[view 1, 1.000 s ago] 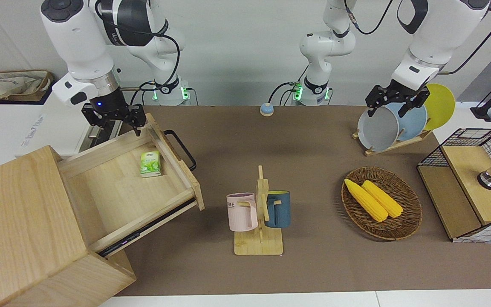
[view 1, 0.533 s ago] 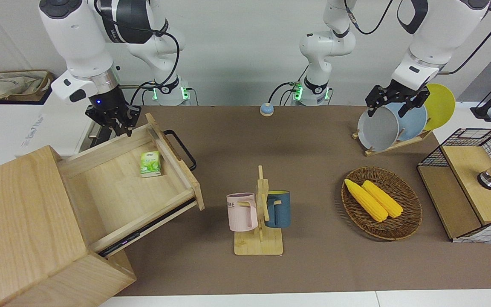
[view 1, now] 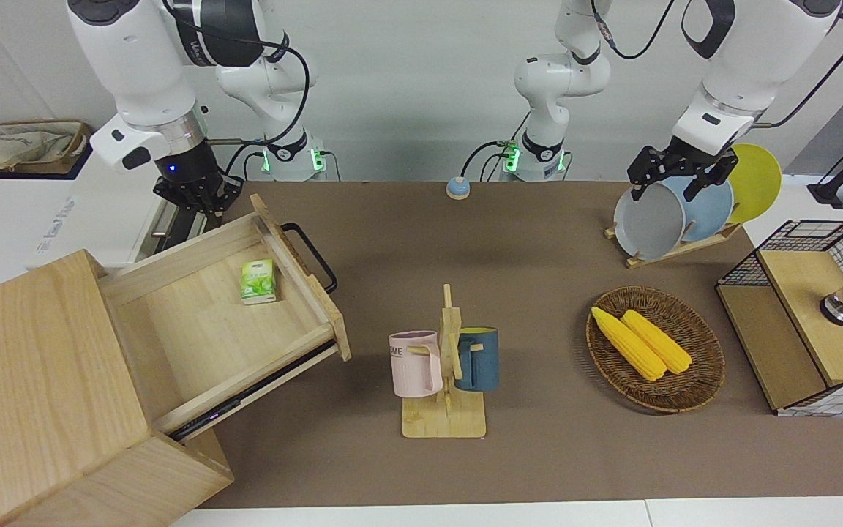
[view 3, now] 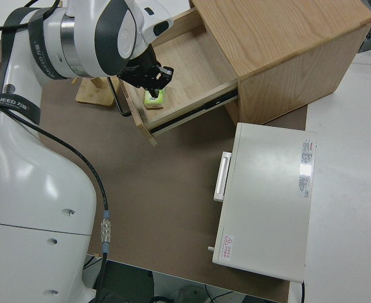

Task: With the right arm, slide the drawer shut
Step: 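Move the right gripper toward the front edge of the open wooden drawer, then press the right gripper against the drawer front near its handle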

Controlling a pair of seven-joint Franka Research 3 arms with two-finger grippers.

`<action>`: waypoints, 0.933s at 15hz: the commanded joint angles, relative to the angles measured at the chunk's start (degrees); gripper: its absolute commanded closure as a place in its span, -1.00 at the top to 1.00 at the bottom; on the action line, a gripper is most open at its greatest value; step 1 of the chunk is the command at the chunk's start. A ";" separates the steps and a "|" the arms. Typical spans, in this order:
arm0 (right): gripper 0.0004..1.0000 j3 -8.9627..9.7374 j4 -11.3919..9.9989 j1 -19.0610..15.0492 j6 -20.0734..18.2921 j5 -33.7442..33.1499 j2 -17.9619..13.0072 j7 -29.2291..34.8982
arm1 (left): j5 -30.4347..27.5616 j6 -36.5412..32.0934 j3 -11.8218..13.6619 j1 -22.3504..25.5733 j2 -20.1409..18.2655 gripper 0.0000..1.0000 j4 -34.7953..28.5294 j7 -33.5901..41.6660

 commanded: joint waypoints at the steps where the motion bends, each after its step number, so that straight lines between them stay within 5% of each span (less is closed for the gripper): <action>1: -1.00 0.21 0.84 0.07 -2.22 3.31 -1.48 0.20 | 1.02 -1.03 0.02 -0.39 -0.25 0.99 0.58 -0.60; 2: -1.00 0.48 0.84 -0.37 -2.31 3.49 -2.00 0.55 | 1.02 -1.03 0.02 -0.39 -0.25 0.99 0.49 -0.60; 3: -1.00 2.74 0.84 -1.42 -2.83 3.67 -2.71 1.69 | 1.02 -1.03 0.02 -0.39 -0.25 0.99 0.49 -0.60; 7: -1.00 17.67 0.67 -12.39 -4.24 2.70 -4.91 10.47 | 1.02 -1.03 0.02 -0.39 -0.25 0.99 0.58 -0.60; 8: -1.00 19.44 0.67 -12.76 -4.33 2.70 -5.00 12.14 | 1.02 -1.03 0.02 -0.39 -0.25 0.99 0.58 -0.60; 14: -1.00 21.92 0.76 -11.45 -4.07 2.53 -4.74 23.74 | 1.02 -1.03 0.02 -0.39 -0.25 0.99 0.49 -0.60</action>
